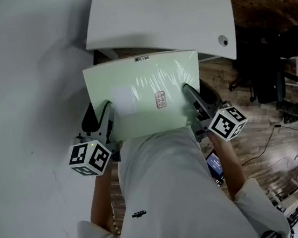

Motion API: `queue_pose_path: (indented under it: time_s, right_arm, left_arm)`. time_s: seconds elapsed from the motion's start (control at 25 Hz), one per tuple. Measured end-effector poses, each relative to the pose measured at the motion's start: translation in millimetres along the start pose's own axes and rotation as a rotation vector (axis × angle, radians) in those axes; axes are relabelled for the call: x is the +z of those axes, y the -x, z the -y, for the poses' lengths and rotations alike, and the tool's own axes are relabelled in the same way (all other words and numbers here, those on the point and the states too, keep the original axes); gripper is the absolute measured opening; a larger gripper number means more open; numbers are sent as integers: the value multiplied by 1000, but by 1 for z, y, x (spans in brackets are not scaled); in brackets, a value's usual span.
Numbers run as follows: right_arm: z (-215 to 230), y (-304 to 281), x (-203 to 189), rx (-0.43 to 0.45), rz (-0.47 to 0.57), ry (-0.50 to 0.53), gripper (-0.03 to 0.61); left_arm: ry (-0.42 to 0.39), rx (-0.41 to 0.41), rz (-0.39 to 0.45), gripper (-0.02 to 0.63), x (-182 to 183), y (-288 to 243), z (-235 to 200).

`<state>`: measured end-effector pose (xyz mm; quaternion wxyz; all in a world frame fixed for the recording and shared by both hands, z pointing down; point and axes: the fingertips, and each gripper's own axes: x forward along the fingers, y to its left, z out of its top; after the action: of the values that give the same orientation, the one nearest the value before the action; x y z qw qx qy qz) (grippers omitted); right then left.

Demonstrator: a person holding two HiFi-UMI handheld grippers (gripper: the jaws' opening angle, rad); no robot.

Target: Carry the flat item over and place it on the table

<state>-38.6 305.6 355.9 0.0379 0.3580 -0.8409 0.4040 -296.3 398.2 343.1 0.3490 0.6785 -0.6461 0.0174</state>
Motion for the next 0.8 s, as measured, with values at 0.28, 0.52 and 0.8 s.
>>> queue_pose_path:
  time_s: [0.28,0.52,0.8]
  right_arm:
    - [48,134,-26,-15,12,-6,265]
    - [85,253,-19,6,63,18,265]
    - [109,326,-12,40,93,16,265]
  left_arm:
    - [-14,-12,-12,267,-89,38,102]
    - [-34,-29,29,267,-145,70,206]
    - [-51,-28,60,267,-176,92,275]
